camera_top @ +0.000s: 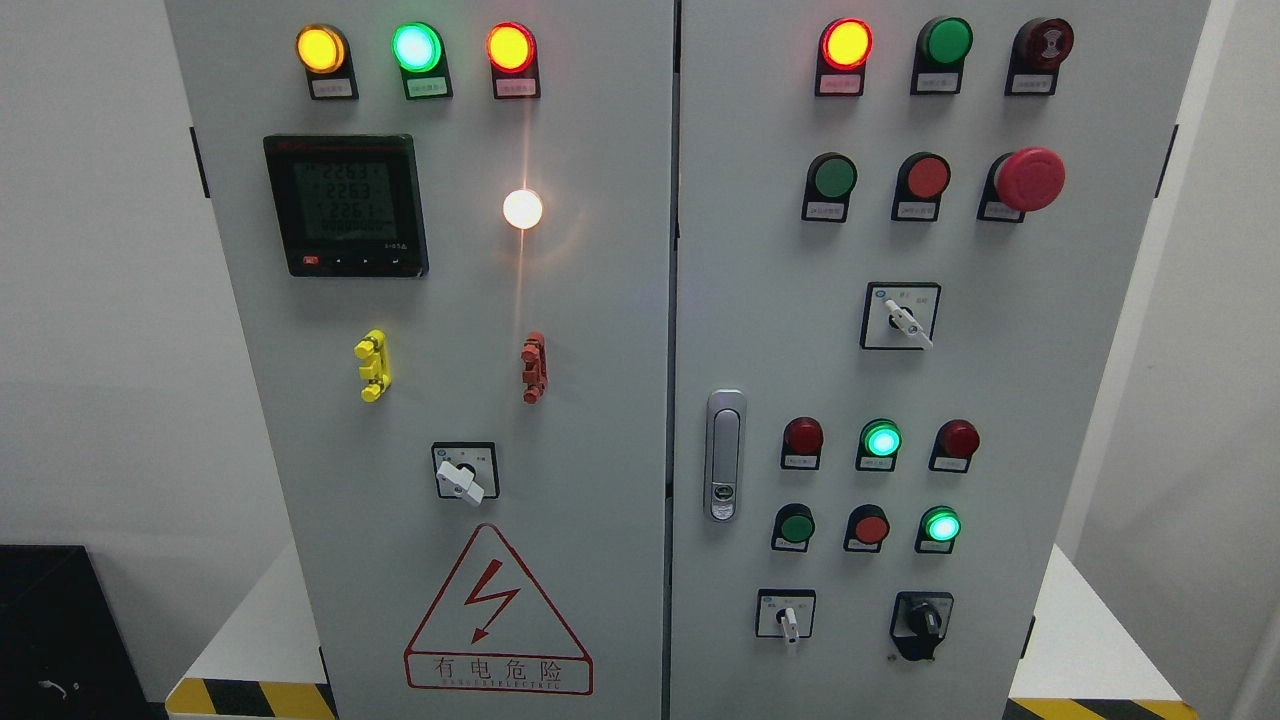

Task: Flip black knob to close circuit

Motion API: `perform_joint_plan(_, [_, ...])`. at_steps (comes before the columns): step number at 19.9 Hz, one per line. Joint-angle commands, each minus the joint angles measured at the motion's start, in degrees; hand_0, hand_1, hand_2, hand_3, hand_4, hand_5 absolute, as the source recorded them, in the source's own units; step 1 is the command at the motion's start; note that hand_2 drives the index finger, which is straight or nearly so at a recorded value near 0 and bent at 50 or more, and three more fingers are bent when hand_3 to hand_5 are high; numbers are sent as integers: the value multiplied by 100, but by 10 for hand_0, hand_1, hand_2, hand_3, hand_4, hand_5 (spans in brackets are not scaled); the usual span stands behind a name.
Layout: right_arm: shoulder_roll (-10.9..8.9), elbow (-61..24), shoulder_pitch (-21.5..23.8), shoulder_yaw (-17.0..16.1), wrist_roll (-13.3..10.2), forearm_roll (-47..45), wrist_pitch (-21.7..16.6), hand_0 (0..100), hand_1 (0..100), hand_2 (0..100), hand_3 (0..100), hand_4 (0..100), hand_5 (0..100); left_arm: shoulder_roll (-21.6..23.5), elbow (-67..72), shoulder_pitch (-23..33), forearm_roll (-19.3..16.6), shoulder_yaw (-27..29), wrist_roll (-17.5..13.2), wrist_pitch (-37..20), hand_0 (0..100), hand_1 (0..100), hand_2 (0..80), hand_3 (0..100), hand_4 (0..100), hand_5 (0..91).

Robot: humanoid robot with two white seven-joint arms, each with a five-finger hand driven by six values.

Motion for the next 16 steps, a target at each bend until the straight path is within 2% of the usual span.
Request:
perform_joint_plan(1, [41, -1215, 31, -785, -39, 1163, 224, 0, 53, 0, 0, 0, 0, 2, 0, 35, -1, 0, 5, 1, 120, 556, 0, 0, 0, 0])
perform_joint_plan(11, [-38, -2850, 22, -750, -302, 2445, 348, 0, 62, 0, 39, 0, 0, 2, 0, 35, -1, 0, 5, 1, 120, 556, 0, 0, 0, 0])
perform_joint_plan(16, [-38, -3763, 40, -785, -338, 3368, 374, 0, 67, 50, 148, 130, 0, 2, 0, 35, -1, 0, 5, 1, 120, 556, 0, 0, 0, 0])
